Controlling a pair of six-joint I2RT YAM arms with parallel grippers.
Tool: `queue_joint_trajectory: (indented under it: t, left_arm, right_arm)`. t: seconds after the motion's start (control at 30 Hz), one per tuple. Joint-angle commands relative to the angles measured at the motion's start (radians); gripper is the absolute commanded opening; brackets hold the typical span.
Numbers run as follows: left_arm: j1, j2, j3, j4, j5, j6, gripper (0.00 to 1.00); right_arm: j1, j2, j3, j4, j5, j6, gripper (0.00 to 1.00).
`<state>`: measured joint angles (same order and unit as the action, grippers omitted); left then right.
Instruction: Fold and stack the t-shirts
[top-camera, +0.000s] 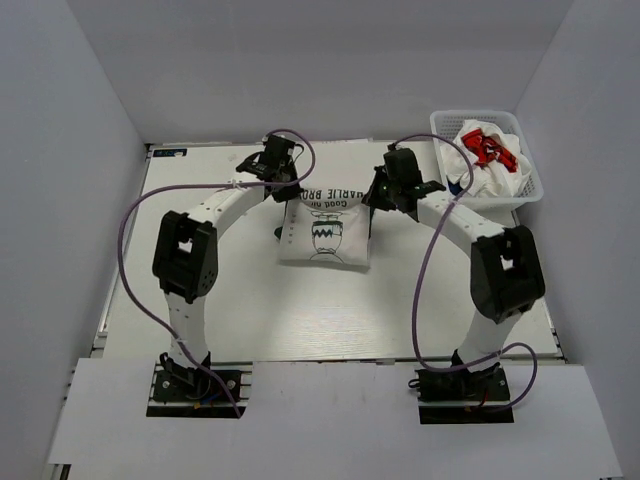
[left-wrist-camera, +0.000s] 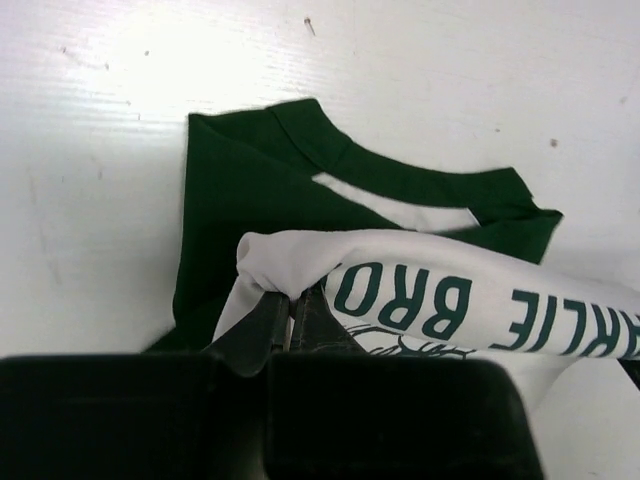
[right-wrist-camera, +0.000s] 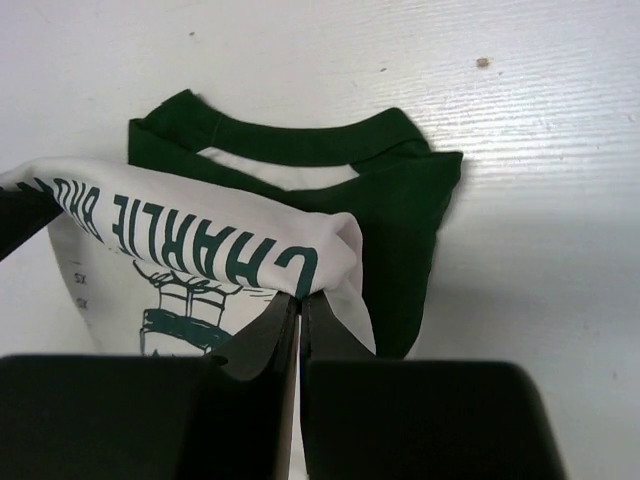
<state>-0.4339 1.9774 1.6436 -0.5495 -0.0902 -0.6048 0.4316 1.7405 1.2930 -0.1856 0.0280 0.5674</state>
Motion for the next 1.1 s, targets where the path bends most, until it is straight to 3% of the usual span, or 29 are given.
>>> queue_joint_trajectory:
  t: [0.0, 0.23, 0.27, 0.3, 0.37, 0.4, 0.43, 0.47, 0.67, 0.73, 0.77, 0.97, 1.07]
  left_arm:
    - [0.024, 0.049, 0.108, 0.065, 0.027, 0.079, 0.00]
    - [0.052, 0.230, 0.257, 0.002, 0.061, 0.091, 0.00]
    - [0.052, 0.230, 0.257, 0.002, 0.070, 0.091, 0.05]
    - [0.063, 0.241, 0.257, 0.014, 0.087, 0.100, 0.13]
    - [0.063, 0.241, 0.266, 0.014, 0.124, 0.100, 0.38]
    - [0.072, 0.241, 0.266, 0.014, 0.135, 0.111, 0.56]
    - [0.072, 0.241, 0.266, 0.014, 0.135, 0.120, 0.91]
    - [0.072, 0.216, 0.266, 0.014, 0.135, 0.120, 1.00]
    - [0.072, 0.081, 0.083, 0.026, 0.145, 0.154, 1.00]
    - [0.072, 0.037, -0.005, 0.057, 0.202, 0.169, 1.00]
    - [0.072, 0.028, -0.063, 0.095, 0.295, 0.169, 1.00]
    - [0.072, 0.083, -0.076, 0.063, 0.296, 0.169, 1.00]
    - [0.072, 0.127, -0.064, 0.034, 0.273, 0.169, 0.89]
  right_arm:
    - [-0.045, 0.082, 0.087, -0.031, -0.013, -0.026, 0.00]
    - [-0.074, 0.224, 0.187, -0.058, -0.017, -0.006, 0.00]
    - [-0.079, 0.231, 0.193, -0.061, -0.013, -0.001, 0.00]
    - [-0.082, 0.250, 0.198, -0.063, -0.014, -0.001, 0.10]
    - [-0.086, 0.273, 0.239, -0.095, -0.017, -0.011, 0.36]
    - [-0.090, 0.277, 0.252, -0.101, -0.055, -0.023, 0.82]
    - [-0.090, 0.277, 0.261, -0.101, -0.060, -0.032, 0.90]
    - [-0.088, 0.275, 0.278, -0.109, -0.062, -0.043, 0.90]
    - [-0.083, 0.127, 0.126, -0.035, -0.102, -0.038, 0.90]
    - [-0.085, 0.062, 0.054, 0.011, -0.112, -0.034, 0.90]
    - [-0.086, 0.019, -0.021, 0.035, -0.126, -0.031, 0.90]
    - [-0.083, -0.039, -0.112, 0.054, -0.148, -0.046, 0.90]
    - [-0.087, -0.050, -0.135, 0.043, -0.142, -0.054, 0.90]
